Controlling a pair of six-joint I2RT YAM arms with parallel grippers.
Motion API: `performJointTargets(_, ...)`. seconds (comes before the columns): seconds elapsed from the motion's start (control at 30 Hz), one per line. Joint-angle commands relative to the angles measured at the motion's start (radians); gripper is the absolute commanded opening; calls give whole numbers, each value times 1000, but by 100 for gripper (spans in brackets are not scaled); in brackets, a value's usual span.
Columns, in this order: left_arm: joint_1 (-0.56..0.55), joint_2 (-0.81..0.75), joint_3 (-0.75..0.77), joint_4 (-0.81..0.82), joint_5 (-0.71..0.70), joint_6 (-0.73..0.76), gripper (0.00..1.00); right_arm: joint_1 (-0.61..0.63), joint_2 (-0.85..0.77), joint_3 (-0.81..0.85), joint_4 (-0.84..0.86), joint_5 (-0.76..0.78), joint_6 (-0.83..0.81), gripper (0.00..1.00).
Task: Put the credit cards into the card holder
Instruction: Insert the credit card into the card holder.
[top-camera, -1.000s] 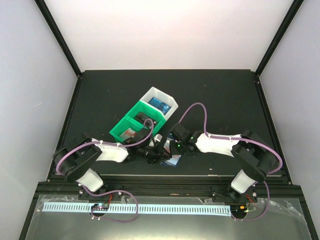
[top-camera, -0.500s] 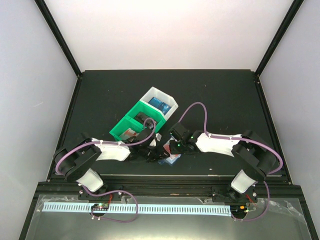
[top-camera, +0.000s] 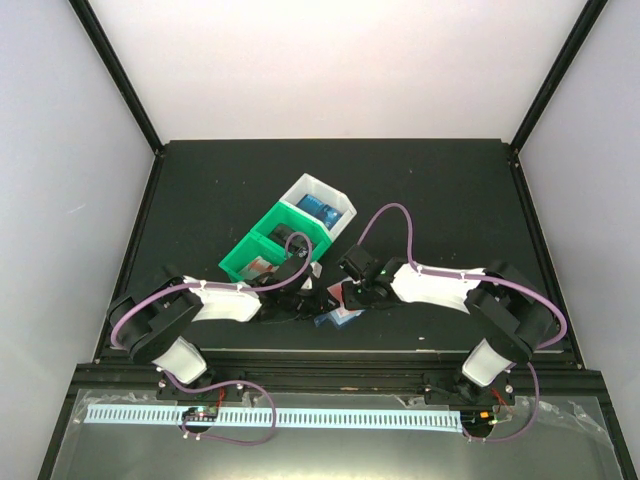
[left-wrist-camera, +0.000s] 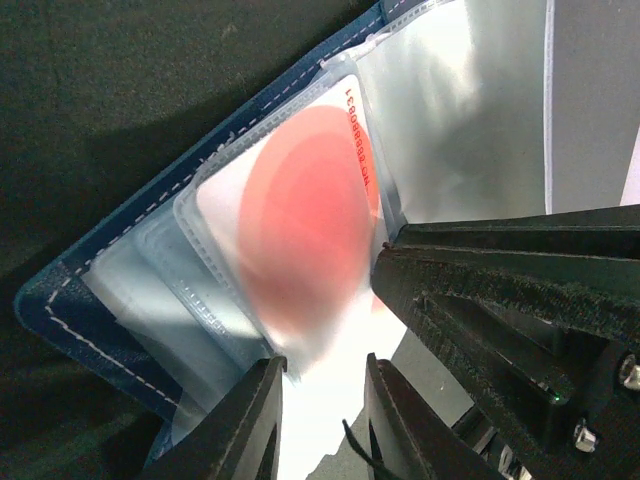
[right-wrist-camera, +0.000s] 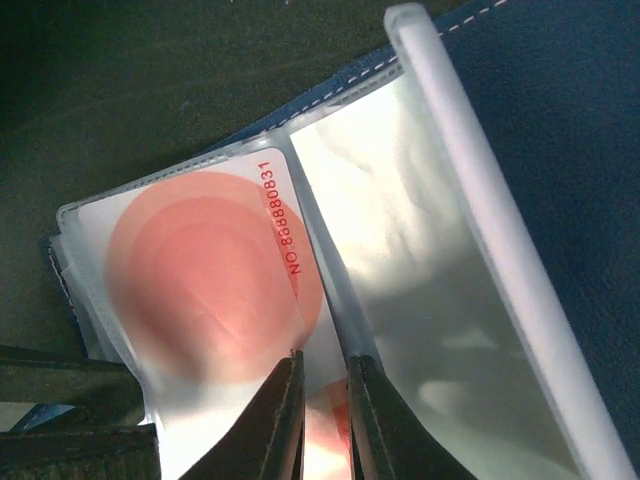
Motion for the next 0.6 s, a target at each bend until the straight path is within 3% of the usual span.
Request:
performJointTargets(0.0, 1, -2, 8, -11, -57, 15, 25, 1, 2, -18, -45, 14, -18, 14)
performJointTargets(0.3, 1, -9, 7, 47, -20, 3, 32, -6, 21, -78, 68, -153, 15, 11)
performJointTargets(0.57, 1, -13, -22, 168, 5, -40, 32, -12, 1, -128, 134, -208, 72, 12)
